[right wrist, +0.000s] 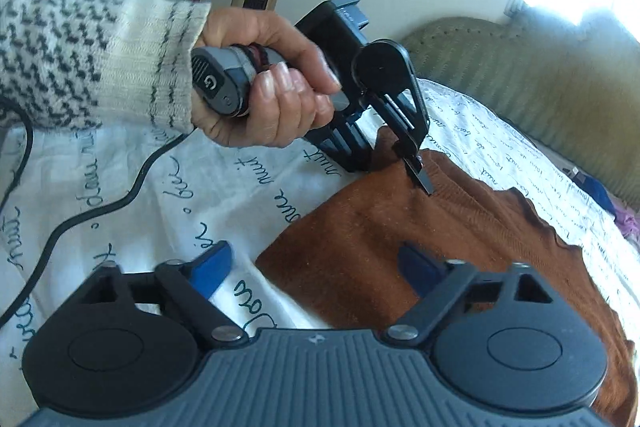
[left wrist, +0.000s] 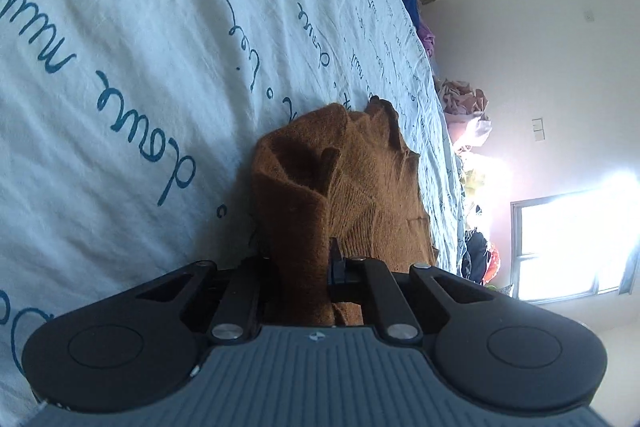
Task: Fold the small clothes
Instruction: 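Grasp the sweater edge with the left gripper and lift it, then grasp the sweater edge with the right gripper beside the left gripper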
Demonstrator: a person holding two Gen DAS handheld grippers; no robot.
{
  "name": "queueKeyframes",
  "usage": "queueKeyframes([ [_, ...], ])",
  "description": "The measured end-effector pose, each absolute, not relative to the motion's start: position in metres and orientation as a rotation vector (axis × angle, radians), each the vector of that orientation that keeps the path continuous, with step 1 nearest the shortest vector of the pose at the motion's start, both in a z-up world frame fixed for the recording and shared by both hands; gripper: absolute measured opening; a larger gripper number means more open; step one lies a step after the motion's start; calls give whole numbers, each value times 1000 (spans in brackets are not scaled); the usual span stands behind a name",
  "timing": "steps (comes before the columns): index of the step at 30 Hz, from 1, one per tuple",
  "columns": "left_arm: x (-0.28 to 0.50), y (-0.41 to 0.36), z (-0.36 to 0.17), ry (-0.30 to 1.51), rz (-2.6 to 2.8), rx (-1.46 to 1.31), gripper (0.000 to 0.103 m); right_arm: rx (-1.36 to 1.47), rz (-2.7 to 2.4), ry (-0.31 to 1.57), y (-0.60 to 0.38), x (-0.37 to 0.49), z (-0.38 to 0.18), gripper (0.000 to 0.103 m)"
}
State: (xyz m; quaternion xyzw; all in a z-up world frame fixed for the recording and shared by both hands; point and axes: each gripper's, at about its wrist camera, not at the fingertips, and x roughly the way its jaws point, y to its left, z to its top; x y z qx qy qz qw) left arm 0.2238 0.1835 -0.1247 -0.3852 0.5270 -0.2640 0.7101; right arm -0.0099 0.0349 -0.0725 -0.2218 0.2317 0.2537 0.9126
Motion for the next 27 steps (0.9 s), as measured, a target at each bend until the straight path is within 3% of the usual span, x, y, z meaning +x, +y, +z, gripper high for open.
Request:
queueKeyframes([
  [1,224,183,-124,1169,-589,-856,13,-477,515,484,39,-10,-75,47],
  [2,225,183,-123,1169,-589,-864,12,-477,518,489,41,-11,-77,45],
  [10,234,177,-109,1194,-571,-879,12,-484,497,448,42,-19,-74,46],
  [20,239,169,-96,1200,-538,-862,13,-722,449,332,52,-42,-87,47],
  [23,238,170,-99,1203,-526,-860,13,-831,456,332,60,-41,-100,59],
  [27,235,174,-107,1214,-508,-867,13,-944,465,290,69,-45,-118,59],
])
